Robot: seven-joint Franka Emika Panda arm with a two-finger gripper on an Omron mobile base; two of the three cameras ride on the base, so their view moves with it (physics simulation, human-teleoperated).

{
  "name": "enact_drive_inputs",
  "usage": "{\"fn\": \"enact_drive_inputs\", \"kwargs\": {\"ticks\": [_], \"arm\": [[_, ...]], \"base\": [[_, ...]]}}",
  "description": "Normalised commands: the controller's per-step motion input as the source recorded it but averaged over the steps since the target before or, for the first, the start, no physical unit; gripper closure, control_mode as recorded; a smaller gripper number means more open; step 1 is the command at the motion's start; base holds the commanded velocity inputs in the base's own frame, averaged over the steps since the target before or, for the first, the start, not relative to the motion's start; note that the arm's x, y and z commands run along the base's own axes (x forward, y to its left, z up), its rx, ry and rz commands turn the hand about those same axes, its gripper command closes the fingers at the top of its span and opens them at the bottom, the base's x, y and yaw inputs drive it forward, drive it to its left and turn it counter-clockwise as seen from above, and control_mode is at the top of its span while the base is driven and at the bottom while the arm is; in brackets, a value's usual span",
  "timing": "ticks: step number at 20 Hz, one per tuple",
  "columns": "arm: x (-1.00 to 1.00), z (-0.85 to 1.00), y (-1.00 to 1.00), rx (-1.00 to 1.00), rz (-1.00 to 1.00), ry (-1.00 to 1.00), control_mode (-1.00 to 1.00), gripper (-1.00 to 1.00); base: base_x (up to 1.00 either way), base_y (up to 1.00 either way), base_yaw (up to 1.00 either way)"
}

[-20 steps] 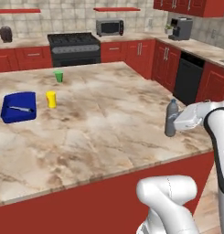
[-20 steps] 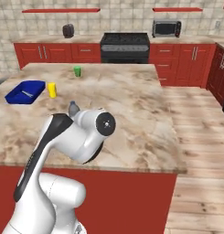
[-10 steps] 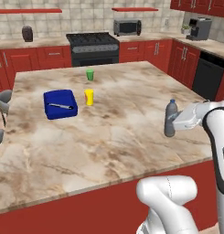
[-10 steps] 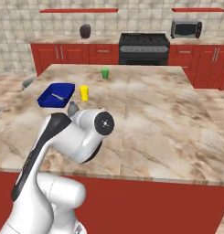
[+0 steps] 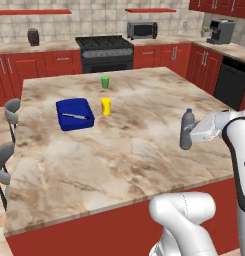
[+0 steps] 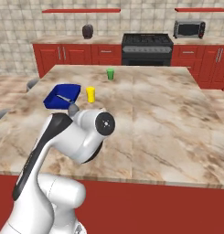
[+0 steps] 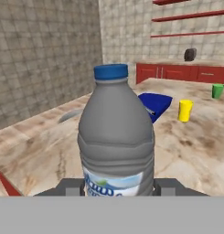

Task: Place the drinks on the dining counter in a tight cluster.

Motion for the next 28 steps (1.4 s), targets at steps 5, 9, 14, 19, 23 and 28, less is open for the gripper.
{"fn": "enact_drive_inputs", "kwargs": {"ticks": [5,9,14,19,23,28], "arm": [[0.01,0.0,0.01,0.0,0.0,0.01,-1.0,1.0],[0.49,-0.35,0.46,0.0,0.06,0.05,-1.0,1.0],[0.65,-0.58,0.79,0.01,0.14,0.2,-1.0,1.0],[0.5,-0.32,0.72,-0.04,0.02,0.1,-1.0,1.0],[0.83,-0.01,0.7,-0.08,-0.12,0.05,-1.0,1.0],[1.0,0.0,0.61,-0.04,-0.23,0.0,-1.0,1.0]], "base": [[0.0,0.02,0.0],[0.0,0.0,0.0],[0.0,0.0,0.0],[0.0,0.0,0.0],[0.0,0.0,0.0],[0.0,0.0,0.0]]}}
